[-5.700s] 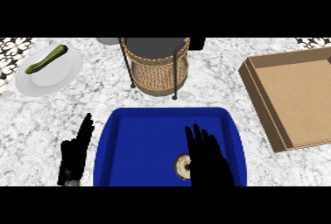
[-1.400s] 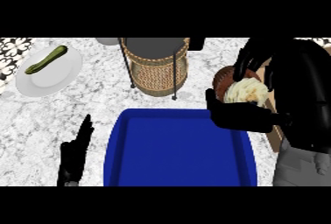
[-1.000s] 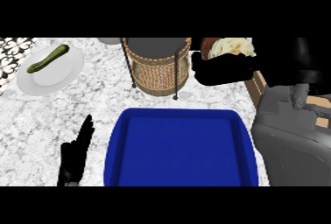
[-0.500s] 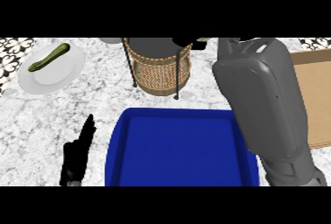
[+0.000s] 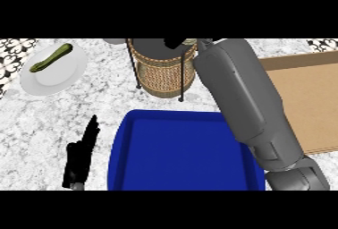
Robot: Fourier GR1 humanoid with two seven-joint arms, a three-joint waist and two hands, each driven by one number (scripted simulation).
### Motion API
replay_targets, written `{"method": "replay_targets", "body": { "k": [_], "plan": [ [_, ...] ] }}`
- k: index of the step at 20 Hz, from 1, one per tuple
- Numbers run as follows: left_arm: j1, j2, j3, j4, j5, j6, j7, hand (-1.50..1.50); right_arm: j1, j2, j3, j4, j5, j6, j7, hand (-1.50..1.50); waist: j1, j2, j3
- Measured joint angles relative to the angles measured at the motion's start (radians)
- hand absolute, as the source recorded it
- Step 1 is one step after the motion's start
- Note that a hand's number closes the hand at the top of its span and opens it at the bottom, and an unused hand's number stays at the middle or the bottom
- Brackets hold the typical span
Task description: Pick the cupcake from the tray and place it in the tiered basket
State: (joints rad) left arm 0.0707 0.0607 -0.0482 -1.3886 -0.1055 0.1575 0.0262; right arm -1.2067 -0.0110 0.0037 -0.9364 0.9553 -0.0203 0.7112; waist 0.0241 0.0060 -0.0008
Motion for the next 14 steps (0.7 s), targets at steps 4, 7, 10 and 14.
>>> {"method": "replay_targets", "body": {
  "k": [4, 7, 10, 14],
  "plan": [
    [-0.018, 0.003, 0.012, 0.02, 0.004, -0.003, -0.008, 0.0, -0.043, 0.001, -0.013, 0.129, -0.015, -0.077, -0.029, 1.5, 0.002, -0.004, -0.001],
    [-0.019, 0.002, 0.008, 0.027, -0.002, -0.004, -0.013, 0.0, -0.064, 0.004, -0.032, 0.207, -0.044, -0.149, -0.057, 1.5, 0.008, -0.005, -0.001],
    [-0.027, -0.007, -0.001, 0.02, -0.01, 0.003, -0.003, 0.0, -0.062, 0.008, -0.088, 0.254, -0.123, -0.215, -0.103, -1.5, 0.017, -0.002, -0.002],
    [-0.023, 0.003, -0.002, 0.011, -0.001, -0.017, -0.006, 0.0, -0.05, 0.011, -0.123, 0.3, -0.268, -0.297, -0.172, -1.5, 0.033, 0.0, -0.002]
  ]
}}
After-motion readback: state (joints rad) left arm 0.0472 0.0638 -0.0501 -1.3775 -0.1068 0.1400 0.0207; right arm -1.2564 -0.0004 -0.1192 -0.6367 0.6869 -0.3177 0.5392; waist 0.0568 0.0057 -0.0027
